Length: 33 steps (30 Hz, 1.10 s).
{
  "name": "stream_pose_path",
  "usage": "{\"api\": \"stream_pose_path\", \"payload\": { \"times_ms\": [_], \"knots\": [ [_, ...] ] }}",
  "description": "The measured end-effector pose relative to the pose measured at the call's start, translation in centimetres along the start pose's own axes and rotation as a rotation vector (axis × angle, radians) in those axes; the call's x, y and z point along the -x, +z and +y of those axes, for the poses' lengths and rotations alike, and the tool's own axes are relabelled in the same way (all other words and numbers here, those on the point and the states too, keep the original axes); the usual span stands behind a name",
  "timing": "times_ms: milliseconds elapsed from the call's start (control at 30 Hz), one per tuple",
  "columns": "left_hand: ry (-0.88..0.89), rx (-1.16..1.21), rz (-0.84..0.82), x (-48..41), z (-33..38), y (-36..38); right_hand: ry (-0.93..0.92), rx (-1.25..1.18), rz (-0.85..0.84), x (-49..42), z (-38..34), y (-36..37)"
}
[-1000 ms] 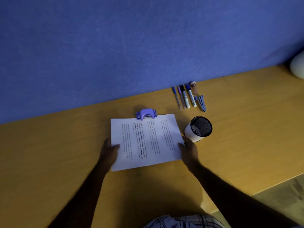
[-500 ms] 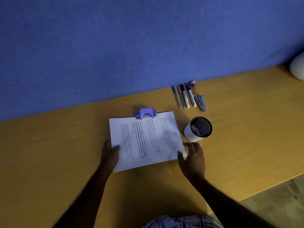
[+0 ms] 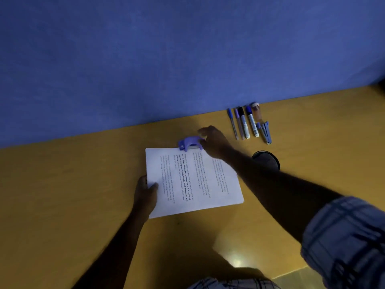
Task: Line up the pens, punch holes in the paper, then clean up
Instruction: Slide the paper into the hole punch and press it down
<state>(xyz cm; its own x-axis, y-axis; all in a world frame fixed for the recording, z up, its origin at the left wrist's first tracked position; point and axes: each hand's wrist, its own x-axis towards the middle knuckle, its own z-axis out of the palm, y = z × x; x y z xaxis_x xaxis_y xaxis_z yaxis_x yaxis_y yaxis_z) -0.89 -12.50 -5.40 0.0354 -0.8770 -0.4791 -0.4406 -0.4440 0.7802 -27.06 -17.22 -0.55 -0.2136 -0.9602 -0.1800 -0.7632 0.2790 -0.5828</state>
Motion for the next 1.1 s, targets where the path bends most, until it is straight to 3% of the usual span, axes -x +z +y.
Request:
{"api": "stream_pose_path", "payload": {
  "times_ms": [167,433,1100],
  "knots": [
    [0.005,-0.005,0.007,0.1,0.0,0.2,-0.129,0.275,-0.237,-3.5,0.5,0.2],
    [-0.003,-0.005,0.028,0.3,-0.3,0.5,-0.232,0.301,-0.382,-4.6,0.6,-0.9],
    [0.007,-0.056,0.051,-0.1,0.1,1.0,-0.150,0.324,-0.537,-7.9,-0.3,-1.9]
  ]
}}
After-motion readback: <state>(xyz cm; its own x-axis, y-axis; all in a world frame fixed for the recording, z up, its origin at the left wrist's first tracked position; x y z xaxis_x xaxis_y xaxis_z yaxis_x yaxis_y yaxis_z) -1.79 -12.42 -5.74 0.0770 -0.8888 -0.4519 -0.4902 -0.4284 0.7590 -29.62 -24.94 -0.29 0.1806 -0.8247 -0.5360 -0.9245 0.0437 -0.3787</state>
